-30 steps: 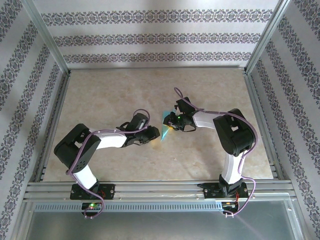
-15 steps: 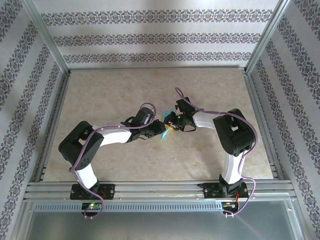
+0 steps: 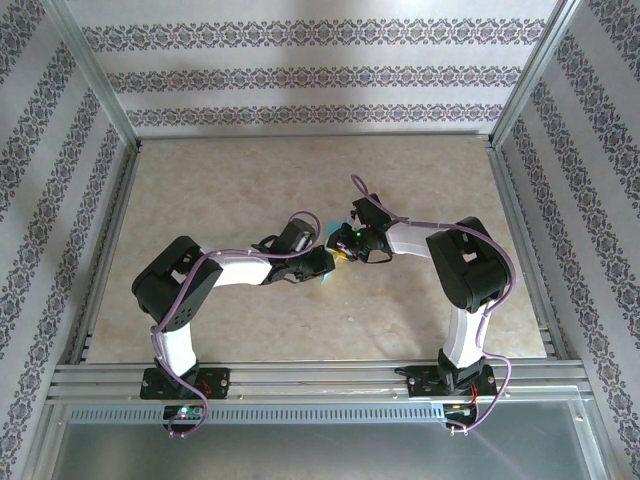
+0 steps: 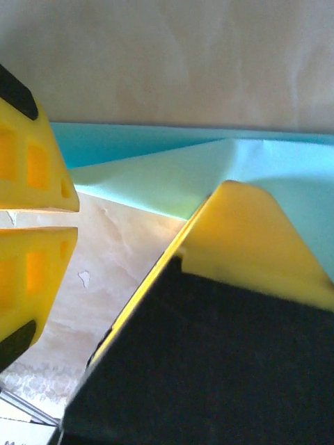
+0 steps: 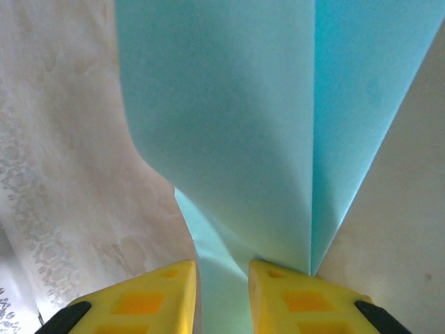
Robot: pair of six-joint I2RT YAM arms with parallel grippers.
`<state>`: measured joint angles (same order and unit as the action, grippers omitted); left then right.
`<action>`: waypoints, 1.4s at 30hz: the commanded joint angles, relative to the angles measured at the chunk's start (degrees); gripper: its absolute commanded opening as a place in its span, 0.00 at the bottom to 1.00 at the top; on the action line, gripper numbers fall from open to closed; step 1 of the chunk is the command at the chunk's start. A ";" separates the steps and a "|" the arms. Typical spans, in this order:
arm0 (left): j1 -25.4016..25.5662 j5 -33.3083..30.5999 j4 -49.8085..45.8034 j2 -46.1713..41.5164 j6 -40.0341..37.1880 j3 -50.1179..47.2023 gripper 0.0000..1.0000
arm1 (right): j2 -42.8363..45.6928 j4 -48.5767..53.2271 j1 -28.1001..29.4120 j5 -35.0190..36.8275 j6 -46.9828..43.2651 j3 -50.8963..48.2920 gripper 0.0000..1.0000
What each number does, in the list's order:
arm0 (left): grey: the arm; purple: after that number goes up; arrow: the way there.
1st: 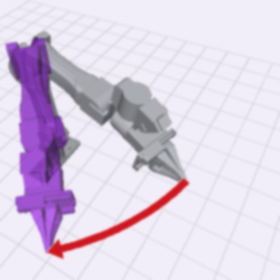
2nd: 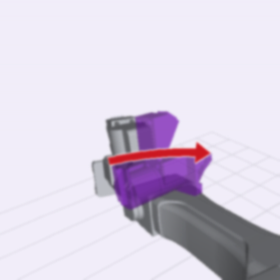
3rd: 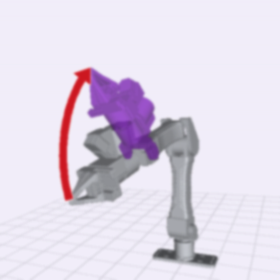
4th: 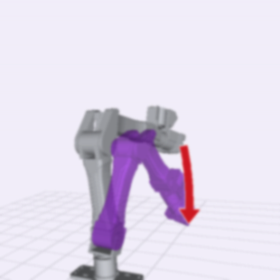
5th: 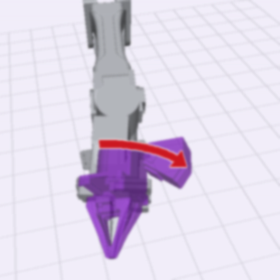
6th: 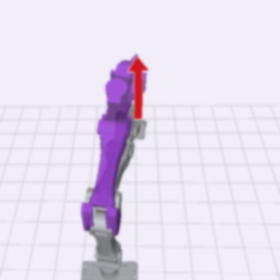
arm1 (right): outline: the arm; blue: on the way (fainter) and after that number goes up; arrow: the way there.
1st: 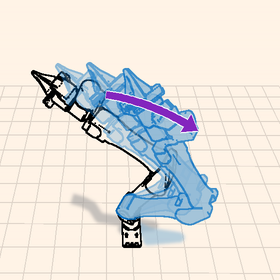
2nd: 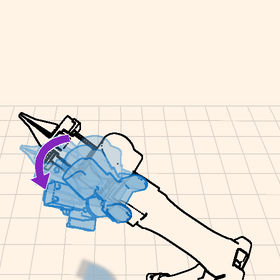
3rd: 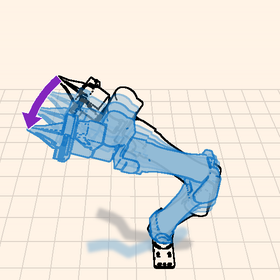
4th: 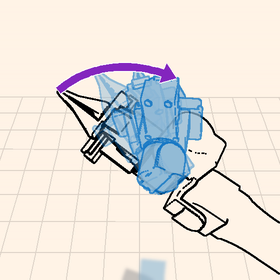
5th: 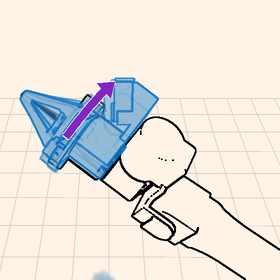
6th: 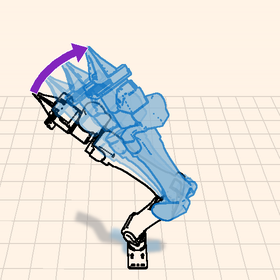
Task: Fold a paper plane with a square sheet of paper (pick it up from the middle)
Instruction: Fold the wing for the fifth time at the center of the table.
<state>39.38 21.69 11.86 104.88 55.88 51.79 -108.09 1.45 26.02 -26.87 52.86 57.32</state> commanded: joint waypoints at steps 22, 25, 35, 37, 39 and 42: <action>0.61 -3.67 -4.90 0.69 0.37 -0.29 0.07 | 0.66 -0.37 -1.21 -3.81 -2.46 -0.11 0.30; 0.60 -3.94 -5.25 0.77 0.42 -0.29 0.06 | 1.54 -0.92 -1.58 -5.23 -3.83 -0.10 0.30; 0.61 -4.27 -5.85 1.19 0.65 -0.15 0.04 | 3.33 -1.98 -1.42 -8.31 -5.84 -1.84 0.26; 0.61 -4.51 -6.10 1.13 0.72 -0.11 0.04 | 3.24 -1.98 -1.17 -8.38 -5.85 -2.19 0.25; 0.61 -4.70 -6.30 1.12 0.81 -0.15 0.04 | 2.98 -2.01 -0.99 -8.55 -5.79 -2.38 0.25; 0.61 -4.74 -6.14 0.94 1.05 -0.29 0.04 | 2.64 -2.24 -0.63 -8.70 -5.84 -2.56 0.24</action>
<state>39.38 18.50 8.21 105.30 56.01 51.77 -106.10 0.19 24.91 -34.20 48.01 55.53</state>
